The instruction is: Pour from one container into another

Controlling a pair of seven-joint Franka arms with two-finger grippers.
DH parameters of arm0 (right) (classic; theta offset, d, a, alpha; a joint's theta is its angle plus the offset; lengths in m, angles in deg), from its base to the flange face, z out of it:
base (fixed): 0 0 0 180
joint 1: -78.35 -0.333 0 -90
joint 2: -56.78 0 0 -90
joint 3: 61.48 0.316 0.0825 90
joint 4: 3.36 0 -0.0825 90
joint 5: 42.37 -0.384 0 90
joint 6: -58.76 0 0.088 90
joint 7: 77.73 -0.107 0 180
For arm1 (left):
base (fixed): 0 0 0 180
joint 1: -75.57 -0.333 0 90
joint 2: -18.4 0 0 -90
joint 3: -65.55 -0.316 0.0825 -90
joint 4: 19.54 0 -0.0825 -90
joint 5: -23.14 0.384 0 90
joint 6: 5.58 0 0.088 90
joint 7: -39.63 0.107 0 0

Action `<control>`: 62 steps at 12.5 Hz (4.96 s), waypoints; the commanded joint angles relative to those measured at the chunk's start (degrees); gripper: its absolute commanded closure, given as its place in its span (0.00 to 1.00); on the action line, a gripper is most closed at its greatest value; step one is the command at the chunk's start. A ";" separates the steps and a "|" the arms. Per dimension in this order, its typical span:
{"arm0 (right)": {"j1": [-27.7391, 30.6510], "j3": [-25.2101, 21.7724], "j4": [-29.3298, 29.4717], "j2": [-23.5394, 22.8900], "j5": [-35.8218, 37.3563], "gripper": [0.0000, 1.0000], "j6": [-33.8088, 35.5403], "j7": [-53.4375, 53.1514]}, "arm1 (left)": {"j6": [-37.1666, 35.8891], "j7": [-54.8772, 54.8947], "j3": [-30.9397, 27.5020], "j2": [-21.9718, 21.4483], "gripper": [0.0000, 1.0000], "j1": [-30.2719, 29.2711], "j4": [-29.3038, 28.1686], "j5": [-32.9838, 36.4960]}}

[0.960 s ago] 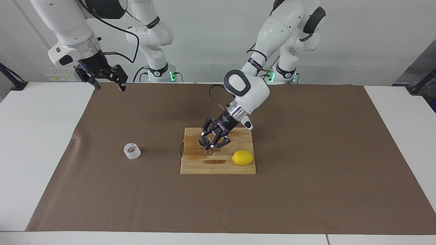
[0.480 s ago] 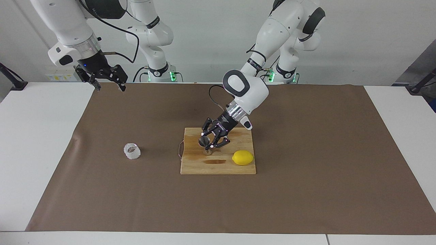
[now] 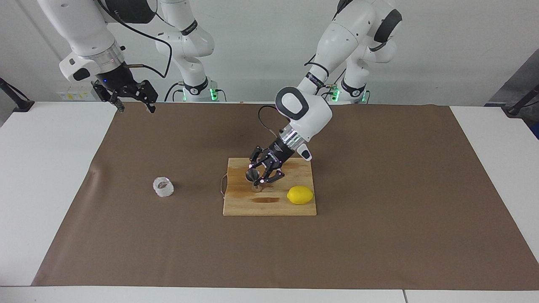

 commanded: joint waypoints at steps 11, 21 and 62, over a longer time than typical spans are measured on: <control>0.74 0.22 -0.88 1.13 0.31 0.00 0.57 1.05 | 1.30 0.39 -0.04 -0.75 0.00 0.46 -0.26 0.66; 7.77 0.22 -11.77 2.72 0.05 0.00 -13.30 75.62 | -7.54 -0.05 -0.47 -8.05 0.00 -6.38 -0.35 2.68; -1.78 1.19 -8.81 -21.37 -19.32 0.70 -33.18 96.21 | -85.62 71.38 -19.02 -31.16 0.00 -23.27 7.56 95.41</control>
